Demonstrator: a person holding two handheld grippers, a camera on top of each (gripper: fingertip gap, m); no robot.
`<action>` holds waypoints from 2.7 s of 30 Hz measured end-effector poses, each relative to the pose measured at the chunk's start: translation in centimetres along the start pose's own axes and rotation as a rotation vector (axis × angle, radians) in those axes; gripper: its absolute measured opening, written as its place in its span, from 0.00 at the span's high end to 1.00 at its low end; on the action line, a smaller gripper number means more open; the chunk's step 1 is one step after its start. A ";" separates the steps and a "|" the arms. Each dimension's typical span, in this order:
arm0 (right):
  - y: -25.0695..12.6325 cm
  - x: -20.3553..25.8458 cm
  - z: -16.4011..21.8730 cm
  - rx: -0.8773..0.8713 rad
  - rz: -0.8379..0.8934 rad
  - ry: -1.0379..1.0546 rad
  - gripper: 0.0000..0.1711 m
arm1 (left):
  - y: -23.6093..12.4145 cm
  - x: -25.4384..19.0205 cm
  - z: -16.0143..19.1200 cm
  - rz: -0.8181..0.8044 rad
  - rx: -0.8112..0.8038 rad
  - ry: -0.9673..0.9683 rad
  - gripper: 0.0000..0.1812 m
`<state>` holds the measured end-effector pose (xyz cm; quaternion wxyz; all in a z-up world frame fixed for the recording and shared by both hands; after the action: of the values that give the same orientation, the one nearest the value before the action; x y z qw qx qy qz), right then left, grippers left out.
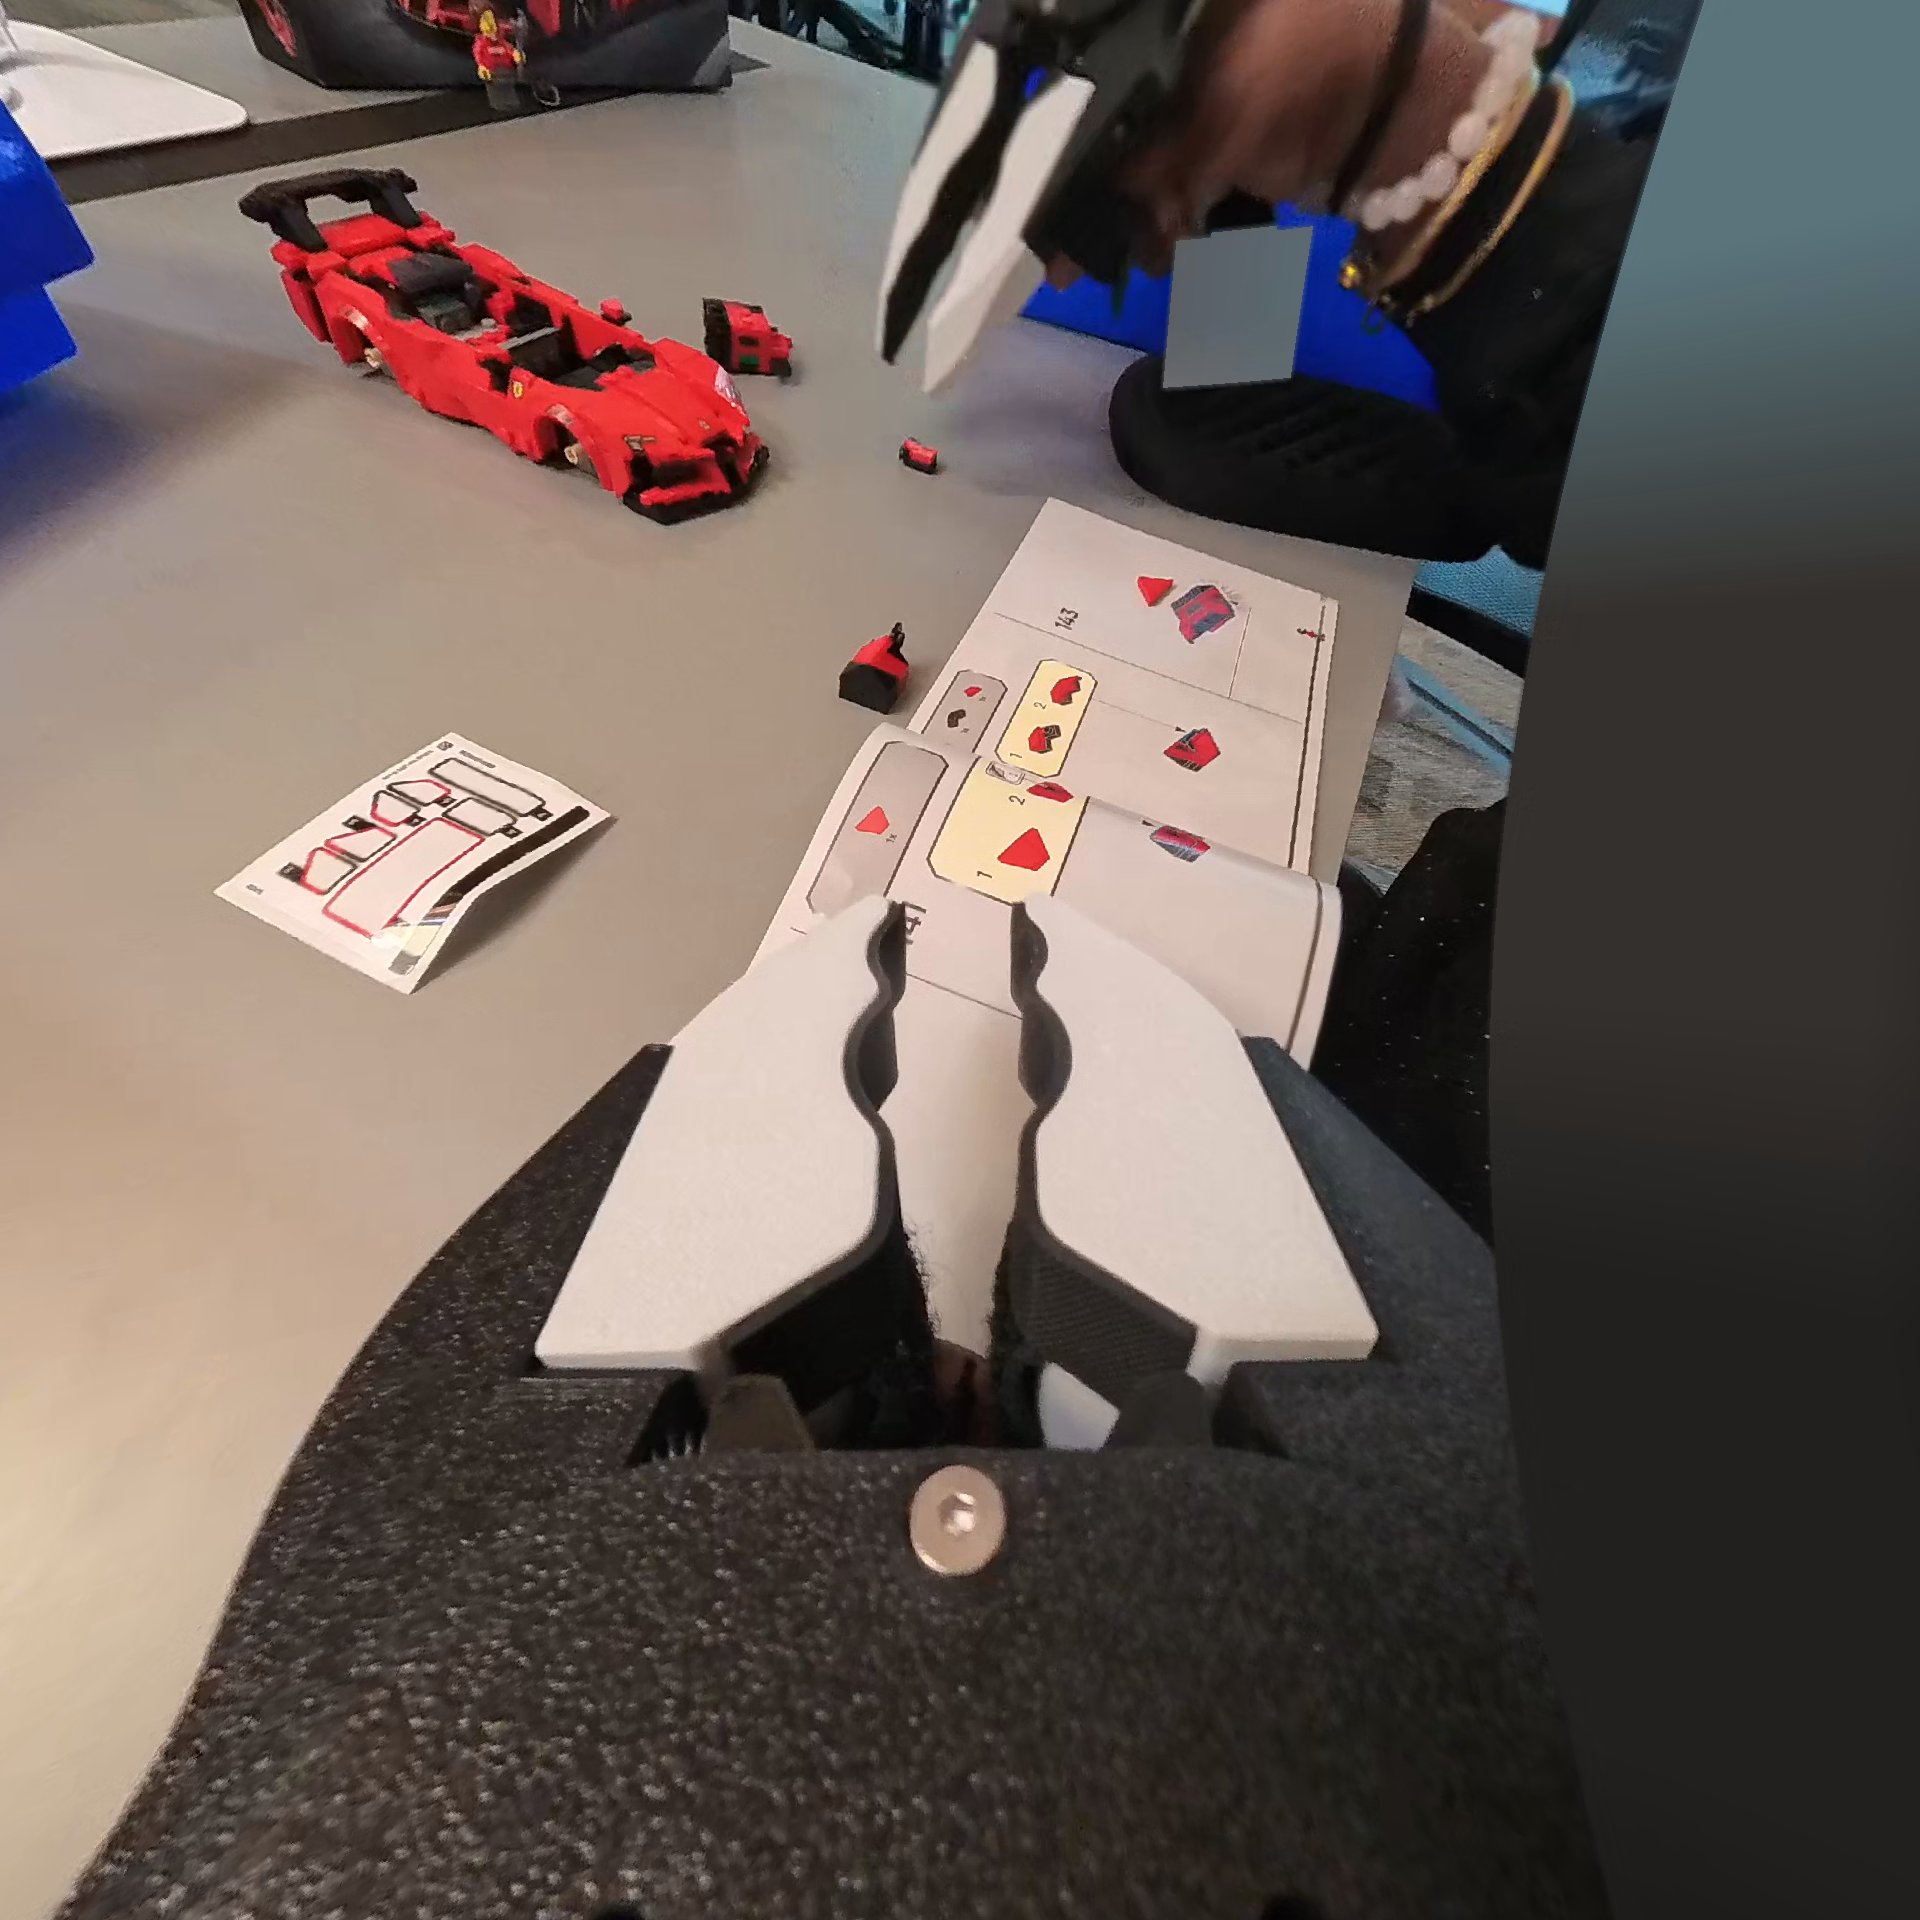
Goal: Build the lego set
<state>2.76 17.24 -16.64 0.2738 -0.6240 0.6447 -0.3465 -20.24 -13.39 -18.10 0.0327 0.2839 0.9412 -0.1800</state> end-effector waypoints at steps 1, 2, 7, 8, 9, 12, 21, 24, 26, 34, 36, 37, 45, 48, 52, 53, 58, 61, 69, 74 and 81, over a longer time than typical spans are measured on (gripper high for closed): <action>0.1 0.6 0.6 -0.004 0.001 0.005 0.82 | 0.1 0.0 0.1 0.003 0.000 0.000 0.89; 0.2 1.0 1.2 -0.010 0.011 0.007 0.83 | 0.2 0.0 0.1 0.005 0.002 -0.001 0.89; 0.6 1.0 2.5 0.015 0.141 -0.063 0.87 | 0.5 0.0 0.2 0.012 0.011 0.003 0.89; 0.7 0.9 2.5 0.014 0.132 -0.063 0.86 | 0.5 0.0 0.2 0.011 0.013 0.004 0.89; 0.9 0.8 2.4 0.003 0.110 -0.074 0.85 | 0.5 0.0 0.2 0.011 0.013 0.006 0.89; 1.5 0.2 2.2 0.017 0.075 -0.118 0.83 | 0.4 -0.1 0.1 0.012 0.006 0.012 0.89; 1.9 -0.5 1.7 0.031 -0.049 -0.217 0.89 | 0.4 -0.1 0.1 0.020 0.001 0.016 0.90; 1.7 0.2 1.5 0.009 -0.077 -0.182 0.89 | 0.3 -0.1 0.0 0.019 -0.001 0.018 0.89; 1.2 1.8 1.3 -0.034 -0.102 -0.138 0.89 | 0.3 -0.2 0.0 0.018 -0.004 0.022 0.90; 1.1 12.5 2.4 -0.072 -0.171 -0.081 0.89 | 0.7 -0.1 0.2 0.024 0.006 0.019 0.89; 1.4 13.6 2.7 -0.051 -0.128 -0.067 0.89 | 0.8 -0.2 0.3 0.024 0.012 0.025 0.89; 1.6 13.8 2.8 -0.035 -0.089 -0.064 0.89 | 0.8 -0.3 0.2 0.025 0.012 0.028 0.89; 1.2 14.5 3.5 0.016 -0.087 -0.053 0.81 | 0.8 -0.9 -0.3 0.029 -0.001 0.054 0.90; 0.6 14.1 3.8 -0.027 -0.116 -0.113 0.81 | 1.0 -1.0 -0.4 0.036 0.003 0.057 0.89; 0.5 13.3 4.2 -0.046 -0.167 -0.118 0.79 | 1.4 -1.3 -0.5 0.043 0.012 0.064 0.89; 0.1 13.2 4.5 -0.053 -0.176 -0.132 0.81 | 1.4 -1.4 -0.6 0.043 0.015 0.068 0.89; -2.6 10.5 6.3 -0.076 -0.035 -0.102 0.93 | 1.8 -1.6 -0.8 0.051 -0.001 0.086 0.89; -1.9 10.0 6.9 -0.059 -0.047 -0.100 0.89 | 2.2 -1.6 -0.7 0.066 0.004 0.072 0.89; -0.7 9.5 7.0 -0.064 -0.023 -0.147 0.95 | 2.7 -2.2 -1.0 0.088 0.006 0.085 0.89; -0.7 9.4 7.1 -0.078 -0.032 -0.176 0.96 | 3.0 -2.4 -1.0 0.092 0.029 0.096 0.89; -1.3 10.3 6.6 -0.157 -0.062 -0.180 0.96 | 2.9 -2.5 -1.4 0.086 0.023 0.101 0.89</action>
<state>7.97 6.38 -18.83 0.2701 -0.6916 0.6232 -0.2456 -16.50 -11.98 -17.34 -0.0105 0.3334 0.9265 -0.1744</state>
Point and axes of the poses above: each gripper's, where its closed fingertips meet, y out along the fingers, z out of its underside, x = y × z across the jaws, the point moved 10 cm from there along -y, back along the fingers, and after that the axes turned 5 degrees about -x, right-handed, at the moved point
